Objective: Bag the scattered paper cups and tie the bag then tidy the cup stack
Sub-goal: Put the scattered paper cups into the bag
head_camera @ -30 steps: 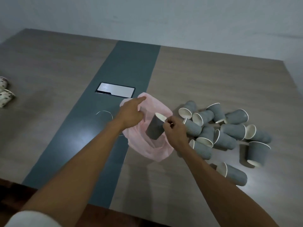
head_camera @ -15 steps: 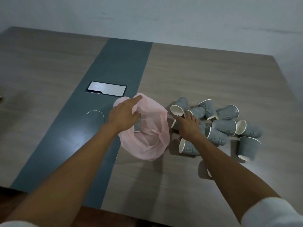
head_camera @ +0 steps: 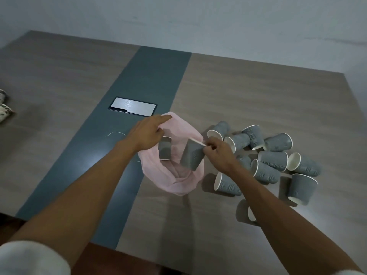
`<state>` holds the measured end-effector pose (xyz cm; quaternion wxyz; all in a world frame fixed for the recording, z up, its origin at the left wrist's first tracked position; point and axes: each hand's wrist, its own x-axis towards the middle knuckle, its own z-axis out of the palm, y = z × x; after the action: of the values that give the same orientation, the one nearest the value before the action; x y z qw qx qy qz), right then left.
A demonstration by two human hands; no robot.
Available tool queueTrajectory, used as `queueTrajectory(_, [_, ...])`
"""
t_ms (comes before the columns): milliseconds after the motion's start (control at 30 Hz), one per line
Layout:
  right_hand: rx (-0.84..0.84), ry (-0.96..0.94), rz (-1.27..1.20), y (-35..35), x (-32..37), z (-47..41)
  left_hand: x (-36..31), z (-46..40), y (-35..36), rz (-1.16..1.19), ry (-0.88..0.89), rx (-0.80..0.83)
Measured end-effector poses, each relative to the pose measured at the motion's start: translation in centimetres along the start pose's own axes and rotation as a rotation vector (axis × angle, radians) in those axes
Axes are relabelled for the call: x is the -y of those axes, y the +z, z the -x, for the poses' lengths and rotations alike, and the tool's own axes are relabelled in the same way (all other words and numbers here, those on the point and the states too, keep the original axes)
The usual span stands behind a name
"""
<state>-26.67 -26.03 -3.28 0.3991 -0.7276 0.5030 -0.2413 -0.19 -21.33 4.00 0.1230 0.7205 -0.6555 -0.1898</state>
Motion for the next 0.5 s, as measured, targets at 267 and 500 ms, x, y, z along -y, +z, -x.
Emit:
queueTrajectory(267, [0.144,-0.071,0.222,3.6,0.0,-1.3,0.5,0.2,0.2,0.052,0.008,0.024])
queueTrajectory(500, [-0.087,0.223,0.472,-1.0,-3.0,-0.4,-0.6,-0.5,0.7,0.059,0.022,-0.010])
